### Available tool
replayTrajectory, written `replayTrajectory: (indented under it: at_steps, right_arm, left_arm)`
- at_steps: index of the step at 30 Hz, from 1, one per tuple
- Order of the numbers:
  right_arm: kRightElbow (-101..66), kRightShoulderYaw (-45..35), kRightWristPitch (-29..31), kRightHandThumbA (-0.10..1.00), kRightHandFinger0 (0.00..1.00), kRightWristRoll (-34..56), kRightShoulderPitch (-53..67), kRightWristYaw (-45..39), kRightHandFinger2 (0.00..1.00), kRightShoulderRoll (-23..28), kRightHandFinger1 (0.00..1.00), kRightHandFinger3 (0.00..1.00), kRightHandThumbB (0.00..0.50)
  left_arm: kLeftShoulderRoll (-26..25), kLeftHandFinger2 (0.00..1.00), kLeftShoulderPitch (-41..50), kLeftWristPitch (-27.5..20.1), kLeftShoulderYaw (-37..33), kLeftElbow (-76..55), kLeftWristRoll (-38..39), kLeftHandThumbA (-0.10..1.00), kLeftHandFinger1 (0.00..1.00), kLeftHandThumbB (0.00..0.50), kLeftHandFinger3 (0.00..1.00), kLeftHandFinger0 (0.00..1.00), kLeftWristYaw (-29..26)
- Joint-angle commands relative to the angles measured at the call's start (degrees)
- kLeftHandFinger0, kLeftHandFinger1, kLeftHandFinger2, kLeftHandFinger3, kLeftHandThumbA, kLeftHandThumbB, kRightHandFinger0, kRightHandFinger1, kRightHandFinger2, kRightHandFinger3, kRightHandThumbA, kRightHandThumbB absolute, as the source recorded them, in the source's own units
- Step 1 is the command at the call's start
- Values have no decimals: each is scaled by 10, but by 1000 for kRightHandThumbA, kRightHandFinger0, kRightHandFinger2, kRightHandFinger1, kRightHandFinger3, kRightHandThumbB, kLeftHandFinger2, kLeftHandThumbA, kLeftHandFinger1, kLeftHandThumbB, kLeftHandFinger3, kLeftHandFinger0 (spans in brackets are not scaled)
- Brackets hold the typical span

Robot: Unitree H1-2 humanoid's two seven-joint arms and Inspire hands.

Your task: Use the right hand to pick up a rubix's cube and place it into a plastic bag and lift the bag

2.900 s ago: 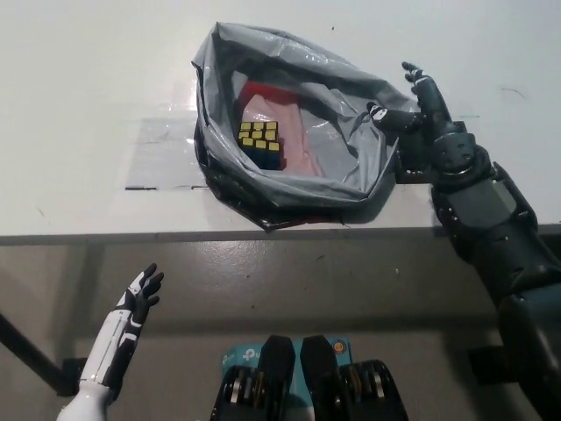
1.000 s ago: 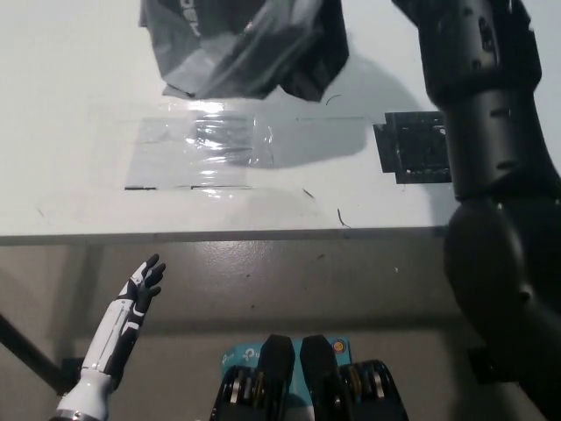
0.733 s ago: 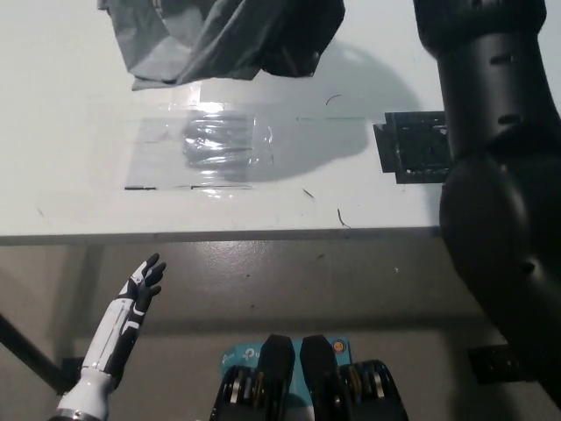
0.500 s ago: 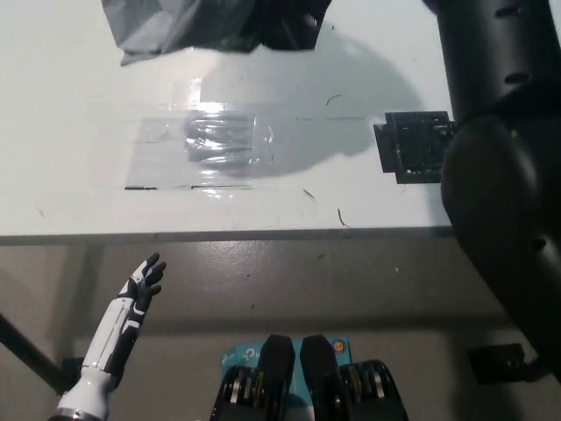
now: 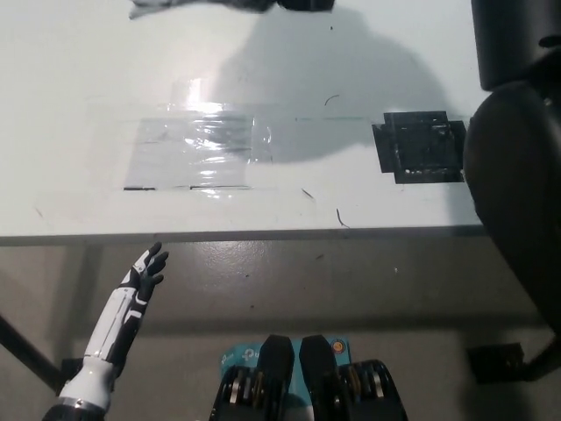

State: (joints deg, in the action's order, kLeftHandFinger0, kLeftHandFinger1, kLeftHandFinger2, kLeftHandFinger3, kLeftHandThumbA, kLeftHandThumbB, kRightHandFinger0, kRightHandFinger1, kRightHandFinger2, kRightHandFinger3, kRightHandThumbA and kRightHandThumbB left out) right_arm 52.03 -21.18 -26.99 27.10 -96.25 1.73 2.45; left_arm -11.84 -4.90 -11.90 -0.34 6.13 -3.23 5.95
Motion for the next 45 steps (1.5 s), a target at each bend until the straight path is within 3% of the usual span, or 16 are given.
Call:
replayTrajectory:
  at_steps: [1, 2, 4, 5, 10, 14, 28, 31, 34, 35, 36, 37, 39, 41, 44, 45]
  right_arm:
    - [-8, 7, 34, -100, 0, -6, 33, 5, 703, -24, 150, 872, 94]
    - [-8, 7, 39, -100, 0, -7, 40, 6, 709, -27, 158, 900, 92]
    - [-1, 7, 45, -100, 0, -9, 56, 12, 701, -36, 161, 552, 86]
    - [10, 6, 50, -100, 0, -8, 69, 14, 697, -42, 164, 553, 90]
    - [48, 3, 81, -100, 0, -15, 101, 31, 669, -58, 145, 1000, 120]
    - [79, 9, 102, -100, 0, -18, 123, 10, 573, -72, 83, 1000, 149]
    - [112, 2, 127, -100, 0, -13, 128, 15, 690, -82, 120, 1000, 111]
    - [132, 8, 138, -100, 0, -25, 130, 21, 711, -63, 174, 726, 123]
    - [166, 59, 167, -100, 0, -90, 128, 59, 754, -41, 230, 835, 109]
    - [178, 115, 184, -100, 0, -150, 129, 83, 758, -32, 267, 629, 101]
    - [185, 151, 194, -100, 33, -187, 130, 99, 811, -26, 324, 635, 96]
    - [201, 218, 203, -45, 454, -255, 134, 137, 1000, -14, 725, 566, 168]
    - [215, 265, 216, 17, 681, -297, 141, 160, 1000, -1, 881, 714, 167]
    - [229, 303, 215, 120, 587, -321, 147, 180, 877, 15, 707, 898, 171]
    - [238, 346, 220, 115, 339, -350, 152, 213, 621, 29, 429, 922, 204]
    - [244, 376, 208, 221, 646, -367, 151, 217, 944, 36, 803, 1000, 197]
  left_arm:
    - [-4, 1000, -8, -6, -4, -11, 4, 1000, 1000, 500, 1000, 1000, 9]
    - [-5, 1000, -8, -5, -4, -11, 5, 1000, 1000, 500, 1000, 1000, 10]
    - [-6, 1000, -7, -1, -4, -14, 7, 1000, 1000, 500, 1000, 1000, 11]
    - [-6, 1000, -6, 2, -4, -16, 9, 1000, 1000, 500, 1000, 1000, 12]
    - [-6, 1000, -9, 6, -6, -20, 2, 1000, 1000, 500, 1000, 1000, 10]
    - [-5, 1000, -7, 12, -7, -25, 5, 1000, 1000, 496, 1000, 1000, 13]
    - [-7, 1000, -15, 9, -15, -25, 4, 1000, 1000, 493, 1000, 952, 15]
    - [-8, 1000, -17, 6, -15, -25, 6, 1000, 1000, 495, 1000, 943, 15]
    - [-9, 1000, -19, 4, -14, -25, 4, 1000, 1000, 494, 1000, 922, 14]
    - [-10, 1000, -19, 3, -13, -24, 4, 1000, 1000, 495, 1000, 912, 14]
    - [-10, 1000, -18, 3, -13, -24, 4, 1000, 1000, 494, 1000, 907, 14]
    - [-10, 1000, -17, 1, -13, -25, 4, 1000, 1000, 498, 1000, 903, 14]
    - [-9, 1000, -17, -5, -13, -23, 4, 1000, 1000, 485, 1000, 881, 14]
    - [-10, 1000, -19, -14, -15, -18, 3, 1000, 1000, 468, 1000, 873, 16]
    - [-11, 1000, -20, -17, -15, -15, -1, 1000, 1000, 477, 1000, 872, 14]
    - [-11, 1000, -19, -8, -15, -19, -1, 1000, 1000, 486, 1000, 872, 14]
